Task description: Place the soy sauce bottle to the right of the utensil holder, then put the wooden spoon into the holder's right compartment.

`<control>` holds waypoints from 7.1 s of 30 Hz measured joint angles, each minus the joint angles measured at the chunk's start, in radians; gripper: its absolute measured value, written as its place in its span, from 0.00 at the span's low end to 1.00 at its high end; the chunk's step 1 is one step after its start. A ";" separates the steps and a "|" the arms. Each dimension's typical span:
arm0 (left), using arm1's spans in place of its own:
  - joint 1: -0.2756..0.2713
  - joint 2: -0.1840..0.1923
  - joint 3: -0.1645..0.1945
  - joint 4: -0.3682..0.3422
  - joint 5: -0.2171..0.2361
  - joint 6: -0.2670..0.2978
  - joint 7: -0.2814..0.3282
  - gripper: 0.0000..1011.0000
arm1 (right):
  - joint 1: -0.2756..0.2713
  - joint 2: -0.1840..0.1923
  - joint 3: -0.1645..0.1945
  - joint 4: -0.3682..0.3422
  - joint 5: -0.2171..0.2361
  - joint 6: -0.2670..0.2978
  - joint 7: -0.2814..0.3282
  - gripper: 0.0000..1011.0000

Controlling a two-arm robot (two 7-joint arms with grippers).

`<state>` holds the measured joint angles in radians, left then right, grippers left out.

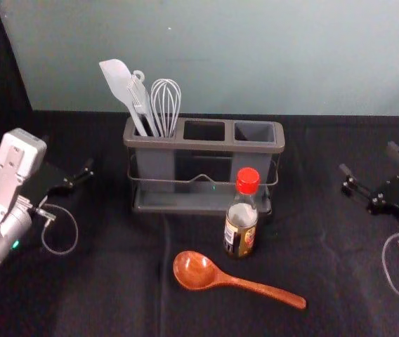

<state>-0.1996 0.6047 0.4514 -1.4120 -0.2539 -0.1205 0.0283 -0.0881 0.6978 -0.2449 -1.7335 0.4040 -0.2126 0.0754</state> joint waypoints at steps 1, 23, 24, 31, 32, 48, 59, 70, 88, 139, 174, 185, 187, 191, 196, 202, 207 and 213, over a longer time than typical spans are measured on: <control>0.000 0.000 0.000 0.000 0.000 0.000 0.000 0.99 | -0.018 0.006 0.011 -0.014 0.017 -0.005 0.014 0.99; 0.000 0.000 0.000 0.000 0.000 0.000 0.000 0.99 | -0.090 0.082 0.050 -0.033 0.234 -0.045 0.393 0.99; 0.000 0.000 0.000 0.000 0.000 0.000 0.000 0.99 | -0.086 0.081 0.047 -0.029 0.237 -0.043 0.404 0.99; 0.000 0.000 0.000 0.000 0.000 0.000 0.000 0.99 | -0.049 0.066 0.024 0.003 0.252 -0.020 0.486 0.99; 0.000 0.000 0.000 0.000 0.000 0.000 0.000 0.99 | -0.046 0.064 0.022 0.005 0.253 -0.018 0.492 0.99; 0.000 0.000 0.000 0.000 0.000 0.000 0.000 0.99 | 0.053 0.014 -0.032 0.048 0.237 0.058 0.585 0.99; 0.000 0.000 0.000 0.000 0.000 0.000 0.000 0.99 | 0.151 -0.009 -0.099 0.064 0.191 0.130 0.586 0.99; 0.000 0.000 0.000 0.000 0.000 0.000 0.000 0.99 | 0.240 -0.050 -0.159 0.101 0.163 0.158 0.587 0.99; 0.000 0.000 0.000 0.000 0.000 0.000 0.000 0.99 | 0.322 -0.105 -0.209 0.175 0.151 0.173 0.581 0.99; 0.000 0.000 0.000 0.000 0.000 0.000 0.000 0.99 | 0.385 -0.155 -0.246 0.247 0.137 0.155 0.587 0.53; 0.000 0.000 0.000 0.000 0.000 0.000 0.000 0.99 | 0.164 -0.007 -0.087 -0.005 0.218 0.185 0.471 0.39; 0.000 0.000 0.000 0.000 0.000 0.000 0.000 0.99 | 0.093 0.023 0.036 0.009 0.248 0.165 0.436 0.39; 0.000 0.000 0.000 0.000 0.000 0.000 0.000 0.99 | 0.112 0.013 0.040 0.034 0.247 0.166 0.436 0.39; 0.000 0.000 0.000 0.000 0.000 0.000 0.000 0.99 | 0.158 -0.009 0.034 0.084 0.237 0.171 0.437 0.39; 0.000 0.000 0.000 0.000 0.000 0.000 0.000 0.99 | 0.235 -0.050 0.010 0.162 0.216 0.177 0.444 0.39; 0.000 0.000 0.000 0.000 0.000 0.000 0.000 0.99 | 0.305 -0.090 -0.018 0.238 0.193 0.178 0.453 0.39; 0.000 0.000 0.000 0.000 0.000 0.000 0.000 0.99 | 0.366 -0.126 -0.045 0.297 0.167 0.169 0.468 0.39; 0.000 0.000 0.000 0.000 0.000 0.000 0.000 0.99 | 0.412 -0.160 -0.068 0.357 0.143 0.152 0.479 0.39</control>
<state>-0.1995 0.6047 0.4514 -1.4120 -0.2539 -0.1206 0.0283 0.3236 0.5374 -0.3130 -1.3765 0.5473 -0.0605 0.5540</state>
